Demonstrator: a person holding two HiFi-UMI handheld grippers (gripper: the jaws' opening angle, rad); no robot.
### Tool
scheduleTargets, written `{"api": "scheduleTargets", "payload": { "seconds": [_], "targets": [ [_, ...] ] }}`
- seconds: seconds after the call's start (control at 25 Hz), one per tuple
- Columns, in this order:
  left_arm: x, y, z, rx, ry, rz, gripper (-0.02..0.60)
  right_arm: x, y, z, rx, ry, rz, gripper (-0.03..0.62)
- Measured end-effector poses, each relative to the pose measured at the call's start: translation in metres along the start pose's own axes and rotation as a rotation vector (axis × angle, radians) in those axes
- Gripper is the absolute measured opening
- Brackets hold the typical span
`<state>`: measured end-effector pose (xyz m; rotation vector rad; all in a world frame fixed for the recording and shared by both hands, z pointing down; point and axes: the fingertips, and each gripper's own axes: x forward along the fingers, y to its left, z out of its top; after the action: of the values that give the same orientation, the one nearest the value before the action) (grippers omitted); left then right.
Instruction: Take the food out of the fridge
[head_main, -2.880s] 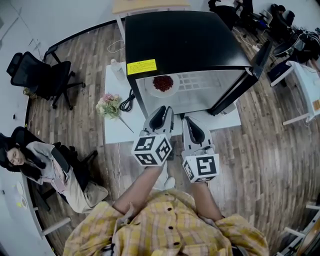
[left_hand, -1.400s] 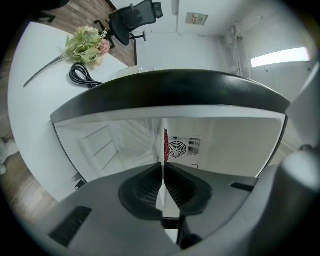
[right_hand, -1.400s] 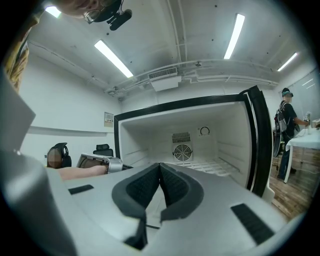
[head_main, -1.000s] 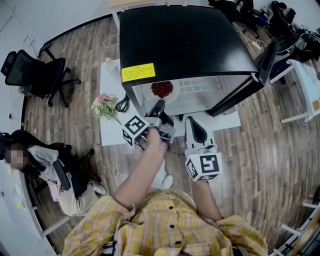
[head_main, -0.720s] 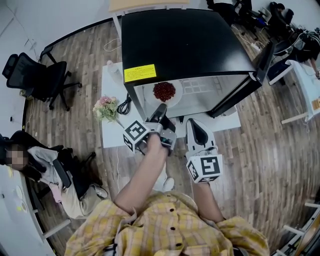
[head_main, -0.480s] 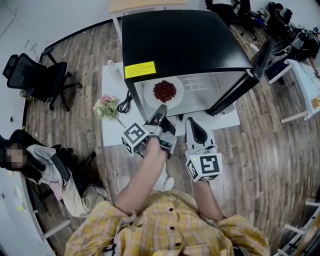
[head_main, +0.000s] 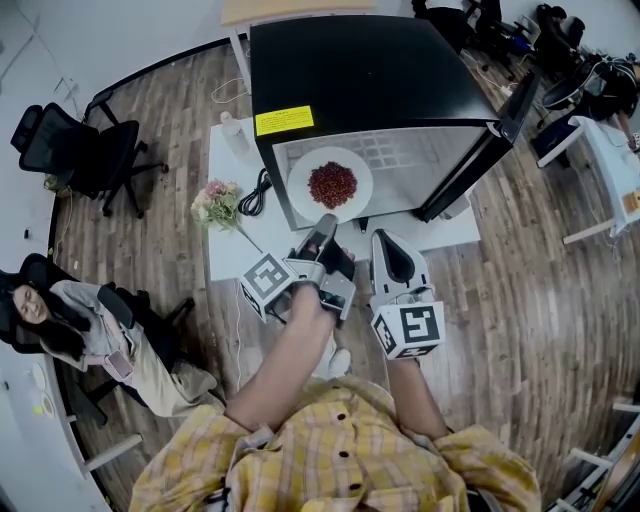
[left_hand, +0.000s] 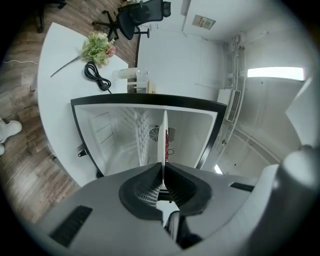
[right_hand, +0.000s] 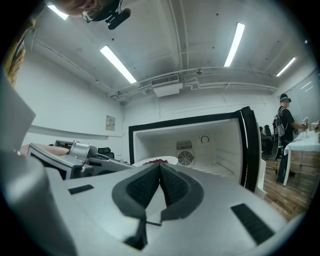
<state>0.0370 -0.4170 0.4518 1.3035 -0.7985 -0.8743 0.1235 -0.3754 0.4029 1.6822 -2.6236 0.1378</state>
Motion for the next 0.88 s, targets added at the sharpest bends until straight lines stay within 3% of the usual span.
{"api": "scheduleTargets", "payload": {
  "seconds": [0.88],
  "targets": [
    [-0.068, -0.025, -0.036, 0.101, -0.023, -0.034, 0.018, -0.037, 0.023, -0.007, -0.004, 0.009, 0.022, 0.008]
  ]
}}
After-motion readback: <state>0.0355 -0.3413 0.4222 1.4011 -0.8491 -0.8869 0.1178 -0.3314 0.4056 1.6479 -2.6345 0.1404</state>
